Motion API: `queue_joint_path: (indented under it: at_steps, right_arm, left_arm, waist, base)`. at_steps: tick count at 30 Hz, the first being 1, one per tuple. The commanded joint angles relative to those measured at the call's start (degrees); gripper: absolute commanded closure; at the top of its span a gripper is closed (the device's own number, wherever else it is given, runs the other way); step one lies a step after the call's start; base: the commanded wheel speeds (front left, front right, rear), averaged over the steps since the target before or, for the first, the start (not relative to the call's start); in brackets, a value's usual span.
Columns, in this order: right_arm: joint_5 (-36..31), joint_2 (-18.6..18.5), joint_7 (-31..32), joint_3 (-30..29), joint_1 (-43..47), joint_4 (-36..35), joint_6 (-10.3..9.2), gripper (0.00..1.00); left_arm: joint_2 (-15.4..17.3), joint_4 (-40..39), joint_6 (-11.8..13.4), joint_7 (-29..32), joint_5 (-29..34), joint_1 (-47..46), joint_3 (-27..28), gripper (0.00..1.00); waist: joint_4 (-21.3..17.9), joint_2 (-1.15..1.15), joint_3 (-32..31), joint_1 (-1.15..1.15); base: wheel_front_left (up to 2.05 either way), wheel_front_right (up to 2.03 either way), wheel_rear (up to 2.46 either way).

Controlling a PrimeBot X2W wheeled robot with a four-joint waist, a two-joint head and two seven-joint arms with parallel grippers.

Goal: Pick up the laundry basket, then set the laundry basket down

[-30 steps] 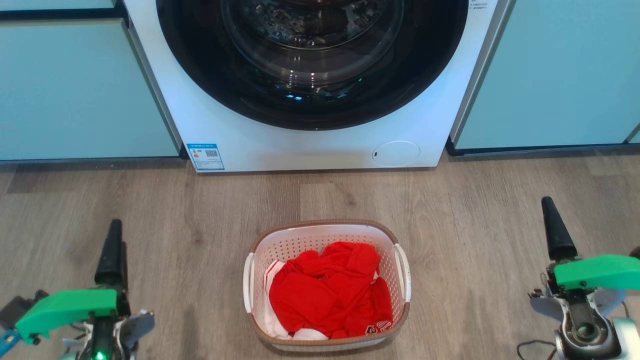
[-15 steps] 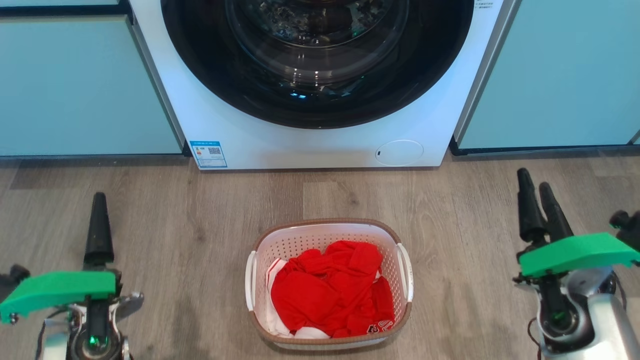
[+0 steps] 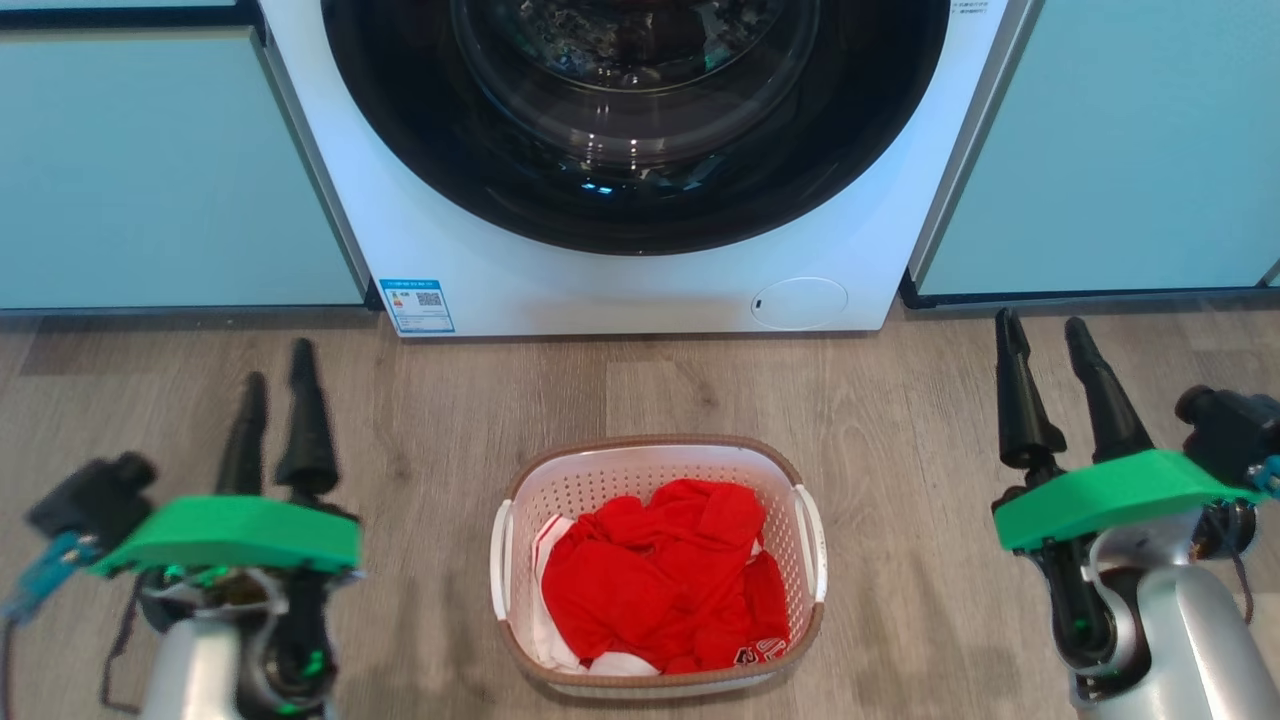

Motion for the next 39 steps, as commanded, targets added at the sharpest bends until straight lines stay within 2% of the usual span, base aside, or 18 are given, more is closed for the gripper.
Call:
queue_joint_path:
  at_steps: [1,8,19,24,28,31,39]
  right_arm:
    - [-2.02,-0.54,-0.84,0.61,-2.96,-2.63,0.05,0.00]
    - [-8.75,0.33,-2.01,0.36,-1.81,-0.55,0.06,0.00]
    - [-17.45,0.58,-3.86,1.63,-1.65,1.96,0.06,0.00]
    - [-20.38,0.67,-4.70,2.13,-1.60,4.01,0.07,0.00]
    - [-22.57,0.71,-5.37,2.78,-1.81,5.74,0.07,0.00]
    - [-24.12,0.72,-5.87,2.89,-1.78,7.07,0.07,0.00]
    - [-28.90,0.72,-7.22,4.02,-2.55,9.39,0.08,0.00]
  left_arm:
    - [0.77,-2.71,0.49,-0.55,2.27,-3.16,0.20,0.00]
    - [1.47,-1.33,4.99,-1.74,12.17,-2.95,-5.89,0.00]
    - [8.25,1.95,15.74,-3.61,23.11,-5.86,-20.12,0.00]
    - [10.28,3.89,19.98,-4.46,25.29,-7.64,-26.09,0.00]
    - [10.56,5.94,20.04,-5.13,24.79,-8.28,-28.70,0.00]
    - [9.93,8.21,19.43,-5.64,23.99,-8.01,-28.45,0.00]
    - [8.31,7.81,18.00,-7.00,28.64,-8.16,-27.26,0.00]
  waist:
    - [-0.02,0.00,-0.07,0.00]
    - [-0.12,0.00,-0.53,0.00]
    - [-0.34,0.00,-0.76,0.00]
    - [-0.47,0.00,-0.84,0.00]
    - [-0.53,0.00,-1.00,0.00]
    - [-0.58,0.00,-1.20,0.00]
    - [-0.72,0.00,-1.49,0.00]
  base:
    - [0.00,0.00,0.00]
    - [0.00,0.00,0.00]
    - [0.00,0.00,0.00]
    - [0.00,0.00,0.00]
    - [0.00,0.00,0.00]
    - [0.00,0.00,0.00]
    - [0.00,0.00,0.00]
